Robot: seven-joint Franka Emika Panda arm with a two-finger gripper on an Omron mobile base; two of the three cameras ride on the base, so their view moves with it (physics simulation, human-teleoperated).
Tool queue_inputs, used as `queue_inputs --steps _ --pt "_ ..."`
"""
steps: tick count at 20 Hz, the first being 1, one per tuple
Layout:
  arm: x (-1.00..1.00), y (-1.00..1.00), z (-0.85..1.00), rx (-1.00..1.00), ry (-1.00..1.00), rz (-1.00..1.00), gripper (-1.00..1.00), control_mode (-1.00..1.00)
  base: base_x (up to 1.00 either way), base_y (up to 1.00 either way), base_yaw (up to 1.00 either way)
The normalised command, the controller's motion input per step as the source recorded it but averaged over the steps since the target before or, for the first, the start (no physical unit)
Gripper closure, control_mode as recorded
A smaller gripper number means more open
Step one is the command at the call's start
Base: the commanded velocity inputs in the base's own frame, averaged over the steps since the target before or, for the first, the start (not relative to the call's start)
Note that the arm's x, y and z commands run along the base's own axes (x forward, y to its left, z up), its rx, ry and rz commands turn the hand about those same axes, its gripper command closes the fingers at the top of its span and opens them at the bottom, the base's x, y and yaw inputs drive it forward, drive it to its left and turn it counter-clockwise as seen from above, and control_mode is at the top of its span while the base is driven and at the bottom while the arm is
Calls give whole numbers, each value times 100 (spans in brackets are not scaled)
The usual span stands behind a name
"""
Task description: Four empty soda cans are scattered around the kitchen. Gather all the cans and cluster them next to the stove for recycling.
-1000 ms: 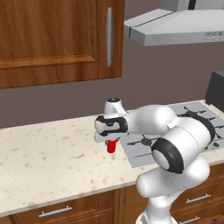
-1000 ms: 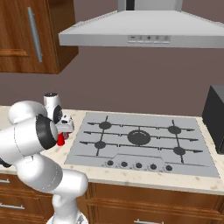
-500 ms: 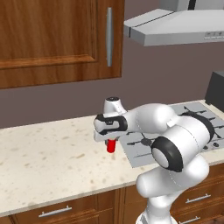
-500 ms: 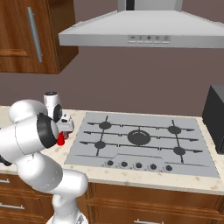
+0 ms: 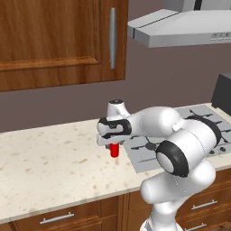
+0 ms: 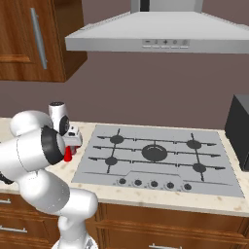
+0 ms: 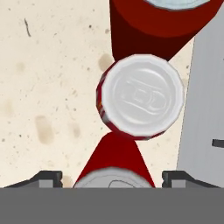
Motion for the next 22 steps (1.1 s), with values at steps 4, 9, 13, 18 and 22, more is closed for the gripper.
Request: queue_inputs --steps 4,9,13,18,22 --pt "0 0 17 0 0 0 -100 -100 0 0 0" --pt "0 0 29 0 -4 0 -100 -100 0 0 0" --pt "-18 0 41 0 -5 -1 -100 -100 0 0 0" --pt "-48 -1 37 0 -5 -3 -100 -100 0 0 0" --pt "-58 -11 32 0 -3 -2 -100 -100 0 0 0"
